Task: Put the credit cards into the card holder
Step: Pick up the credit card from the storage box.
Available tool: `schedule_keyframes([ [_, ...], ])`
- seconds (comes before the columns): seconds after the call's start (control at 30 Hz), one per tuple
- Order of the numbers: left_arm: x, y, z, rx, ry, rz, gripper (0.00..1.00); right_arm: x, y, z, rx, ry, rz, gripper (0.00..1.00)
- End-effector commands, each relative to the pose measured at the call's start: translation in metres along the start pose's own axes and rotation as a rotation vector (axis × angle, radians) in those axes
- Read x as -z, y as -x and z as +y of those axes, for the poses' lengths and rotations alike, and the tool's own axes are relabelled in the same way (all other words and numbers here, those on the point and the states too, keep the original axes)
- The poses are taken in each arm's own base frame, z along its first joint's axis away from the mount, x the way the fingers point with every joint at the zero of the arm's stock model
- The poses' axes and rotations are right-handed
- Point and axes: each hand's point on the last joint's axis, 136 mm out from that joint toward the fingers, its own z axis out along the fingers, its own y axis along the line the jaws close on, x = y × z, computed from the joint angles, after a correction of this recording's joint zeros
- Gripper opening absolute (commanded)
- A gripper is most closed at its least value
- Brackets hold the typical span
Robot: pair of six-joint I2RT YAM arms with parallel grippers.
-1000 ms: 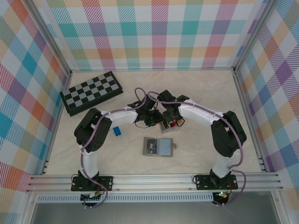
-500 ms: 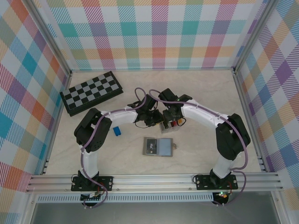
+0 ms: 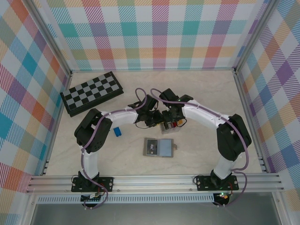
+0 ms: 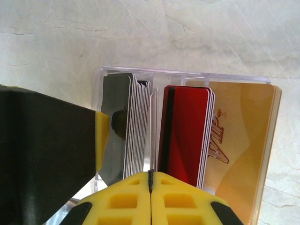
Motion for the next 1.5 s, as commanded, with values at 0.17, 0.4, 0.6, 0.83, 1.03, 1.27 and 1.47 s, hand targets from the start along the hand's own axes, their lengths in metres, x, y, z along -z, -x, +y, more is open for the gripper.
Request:
schedule_keyframes([
  [0.17,-0.003,-0.010,0.011,0.002,0.040,0.039,0.18,-0.017,-0.007,-0.002,-0.033,-0.014,0.069,0.08],
  [0.4,-0.005,-0.010,0.011,0.003,0.042,0.040,0.18,-0.021,-0.008,-0.004,-0.032,-0.031,0.089,0.10],
  [0.6,-0.005,-0.010,0.013,0.004,0.047,0.041,0.18,-0.022,-0.009,-0.010,-0.048,-0.058,0.103,0.10],
  [0.83,-0.005,-0.010,0.013,0.004,0.049,0.040,0.18,-0.016,-0.007,-0.019,-0.082,-0.081,0.083,0.07],
  [1.03,-0.007,-0.010,0.013,0.006,0.047,0.045,0.18,-0.020,-0.011,-0.012,-0.076,-0.045,0.116,0.10],
  [1.27,-0.007,-0.009,0.013,0.007,0.049,0.044,0.18,-0.023,-0.012,-0.009,-0.071,-0.030,0.123,0.12],
  [1.47,-0.007,-0.010,0.012,0.007,0.048,0.046,0.18,-0.025,-0.014,-0.006,-0.066,-0.017,0.136,0.13],
])
